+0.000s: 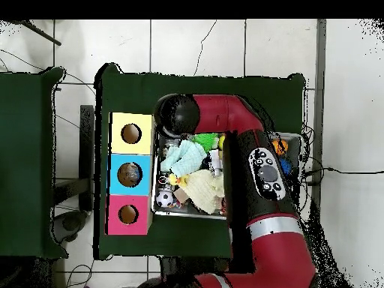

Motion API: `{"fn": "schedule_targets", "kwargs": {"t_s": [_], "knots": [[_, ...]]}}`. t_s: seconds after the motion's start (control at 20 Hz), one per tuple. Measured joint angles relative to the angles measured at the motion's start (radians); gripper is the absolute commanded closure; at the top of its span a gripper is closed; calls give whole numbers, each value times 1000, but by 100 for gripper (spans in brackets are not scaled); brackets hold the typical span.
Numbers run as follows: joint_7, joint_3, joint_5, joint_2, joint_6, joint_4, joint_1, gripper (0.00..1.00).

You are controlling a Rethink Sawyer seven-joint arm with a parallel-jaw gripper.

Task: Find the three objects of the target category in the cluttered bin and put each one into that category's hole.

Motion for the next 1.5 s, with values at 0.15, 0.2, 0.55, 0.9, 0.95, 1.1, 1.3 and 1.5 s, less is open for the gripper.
{"fn": "schedule_targets", "kwargs": {"t_s": [0.15, 0.2, 0.55, 0.9, 0.95, 1.1, 1.3, 1.5], "knots": [[0, -1, -1, -3, -2, 0, 1, 0], [0, -1, -2, -2, -4, 0, 1, 0], [0, -19, -24, 41, -99, 0, 13, 0], [0, -44, -47, 98, -195, 3, 33, 0], [0, -45, -47, 102, -195, 5, 34, 0], [0, -50, -49, 104, -195, 16, 35, 0], [0, -53, -50, 89, -195, 37, 31, 0], [0, -53, -48, 61, -191, 61, 23, 0]]}}
